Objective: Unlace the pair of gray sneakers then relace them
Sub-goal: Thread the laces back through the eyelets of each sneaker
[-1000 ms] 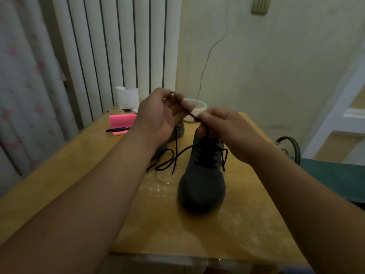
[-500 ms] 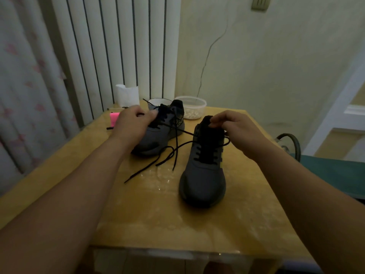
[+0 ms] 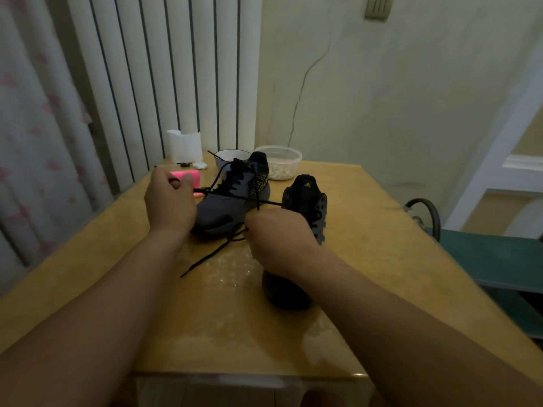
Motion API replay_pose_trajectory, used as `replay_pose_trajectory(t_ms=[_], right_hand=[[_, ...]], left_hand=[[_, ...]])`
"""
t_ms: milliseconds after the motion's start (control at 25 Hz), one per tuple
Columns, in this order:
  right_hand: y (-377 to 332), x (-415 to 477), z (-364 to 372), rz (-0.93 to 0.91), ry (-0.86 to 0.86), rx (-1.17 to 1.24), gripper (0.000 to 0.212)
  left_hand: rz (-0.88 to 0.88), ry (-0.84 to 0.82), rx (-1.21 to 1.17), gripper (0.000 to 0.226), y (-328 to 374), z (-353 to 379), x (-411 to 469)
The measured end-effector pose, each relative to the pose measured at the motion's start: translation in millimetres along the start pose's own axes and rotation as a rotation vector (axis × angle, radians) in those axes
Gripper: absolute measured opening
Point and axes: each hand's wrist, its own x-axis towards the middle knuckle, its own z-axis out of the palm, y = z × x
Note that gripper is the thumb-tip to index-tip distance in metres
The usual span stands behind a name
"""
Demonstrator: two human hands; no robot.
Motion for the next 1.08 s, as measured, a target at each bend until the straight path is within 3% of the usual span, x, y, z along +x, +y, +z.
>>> replay_pose_trajectory(t_ms=[120, 200, 320, 400, 480, 600, 720, 800, 880, 920, 1000, 1080], right_hand=[[-12, -12, -10, 0.017, 0.259, 0.384, 0.032], [-20, -12, -26, 0.036, 0.314, 0.571, 0.036], [-17, -5, -56, 0.095, 0.359, 0.743, 0.034], [-13, 0, -74, 0.132, 0.375, 0.769, 0.036], [-8, 4, -87, 0.151, 0.361, 0.734, 0.038], [-5, 2, -105, 0.14, 0.257, 0.742, 0.044], [-4, -6, -107, 0.179, 0.069, 0.878, 0.044], [-9, -17, -91, 0.201, -0.039, 0.919, 0.034], [-12, -29, -69, 0.201, 0.024, 0.803, 0.023], [-12, -35, -62, 0.212, 0.101, 0.821, 0.033], [-11, -42, -60, 0.188, 0.146, 1.09, 0.052], [-7, -44, -63, 0.109, 0.108, 1.206, 0.044]], left_hand=[[0.029, -0.104, 0.148, 0.009, -21, 1, -4], [0.091, -0.19, 0.264, 0.013, -20, 2, -13], [0.307, -0.161, 0.398, 0.04, -4, -1, -28], [0.428, -0.256, 0.164, 0.042, 19, -5, -40], [0.456, -0.486, -0.101, 0.051, 43, -10, -49], [0.493, -0.671, -0.399, 0.068, 75, -27, -58], [0.436, -0.616, -0.509, 0.035, 109, -44, -72], [0.314, -0.533, -0.517, 0.033, 121, -50, -80], [0.324, -0.496, -0.373, 0.04, 115, -53, -77], [0.419, -0.538, -0.133, 0.037, 110, -56, -75], [0.589, -0.656, 0.39, 0.022, 98, -59, -77], [0.562, -0.731, 0.506, 0.022, 93, -61, -81]])
